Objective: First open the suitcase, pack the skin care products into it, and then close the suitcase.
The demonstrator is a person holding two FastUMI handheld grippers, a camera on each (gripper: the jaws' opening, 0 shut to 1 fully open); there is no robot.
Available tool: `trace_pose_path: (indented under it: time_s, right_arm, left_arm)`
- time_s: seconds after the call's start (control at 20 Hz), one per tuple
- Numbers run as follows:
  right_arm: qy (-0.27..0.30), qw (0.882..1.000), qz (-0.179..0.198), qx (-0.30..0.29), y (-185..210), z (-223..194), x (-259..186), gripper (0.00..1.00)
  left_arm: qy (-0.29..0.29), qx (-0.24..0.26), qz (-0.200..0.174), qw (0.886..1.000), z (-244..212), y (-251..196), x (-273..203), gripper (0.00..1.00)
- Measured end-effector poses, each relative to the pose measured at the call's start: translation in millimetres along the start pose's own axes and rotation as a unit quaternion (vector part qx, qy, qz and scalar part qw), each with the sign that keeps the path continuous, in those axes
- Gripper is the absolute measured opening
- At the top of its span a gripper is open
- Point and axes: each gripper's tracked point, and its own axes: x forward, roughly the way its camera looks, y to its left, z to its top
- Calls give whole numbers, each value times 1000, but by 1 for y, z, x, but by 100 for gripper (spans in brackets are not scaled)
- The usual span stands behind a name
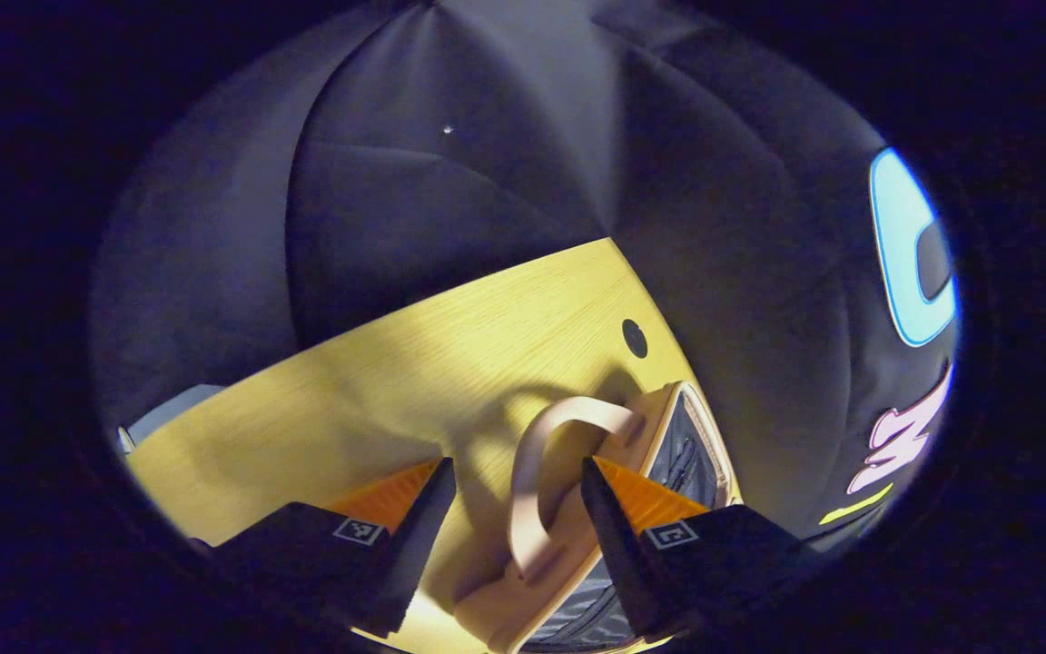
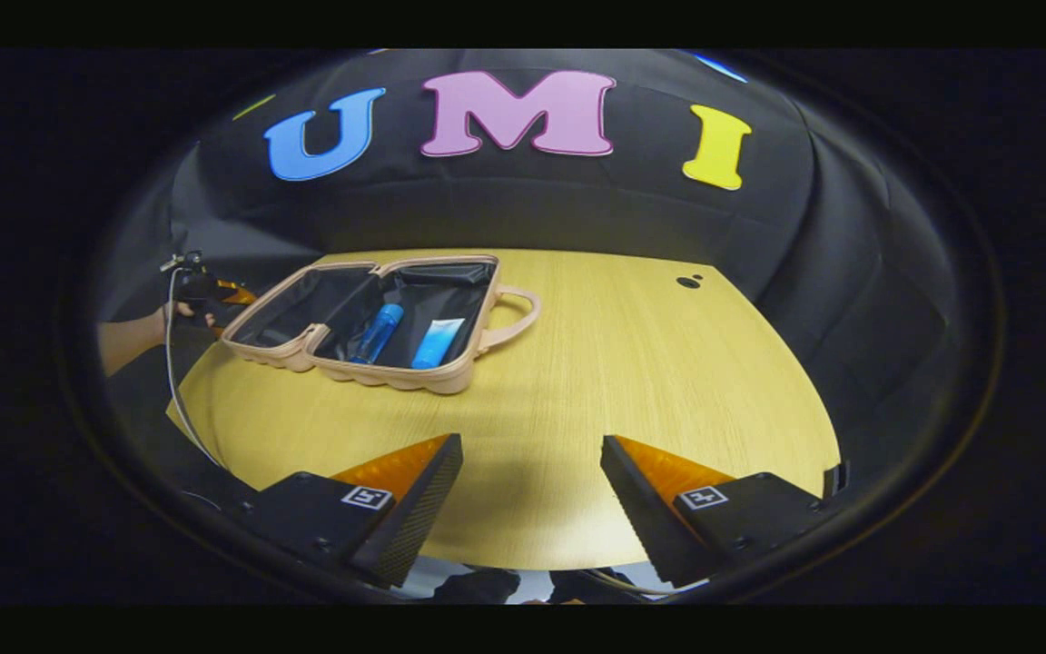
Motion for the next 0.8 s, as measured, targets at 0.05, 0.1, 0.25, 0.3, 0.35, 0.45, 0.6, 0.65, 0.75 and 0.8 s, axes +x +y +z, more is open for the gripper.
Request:
trace_pose_path:
  time_s: [0.05, 0.1, 0.25, 0.3, 0.35, 0.45, 0.6, 0.65, 0.75, 0.8]
  right_arm:
    - [7, 1000, 6, -2, 3, -4, -1, 97]
    - [8, 1000, 11, 0, 5, -4, -4, 97]
    - [-5, 1000, 10, 12, -4, 3, -4, 97]
    - [-3, 1000, 4, 18, -14, 2, -5, 98]
    - [-5, 1000, 0, 25, -21, 5, -7, 93]
    - [-15, 999, -11, 34, -36, 11, -11, 98]
    - [-25, 998, -22, 43, -53, 10, -24, 98]
    - [-30, 998, -25, 49, -59, 10, -29, 98]
    - [-36, 997, -34, 56, -71, 5, -39, 98]
    - [-36, 997, -35, 62, -74, 4, -44, 98]
  left_arm:
    - [3, -8, -4, 1000, -1, -1, 3, 84]
    - [5, -14, -1, 1000, -2, 2, 6, 81]
    - [4, -35, 12, 999, -1, 9, 5, 22]
    - [4, -33, 9, 999, -6, 4, 1, 19]
    - [-7, -16, 17, 1000, -1, 3, -6, 16]
    - [-32, 27, 10, 999, 6, -18, -28, 9]
    - [-56, 94, -27, 994, 14, -74, -77, 6]
    - [-60, 109, -45, 991, 14, -98, -92, 6]
    - [-65, 131, -79, 986, 6, -150, -122, 6]
    - [-66, 150, -93, 982, -3, -174, -134, 6]
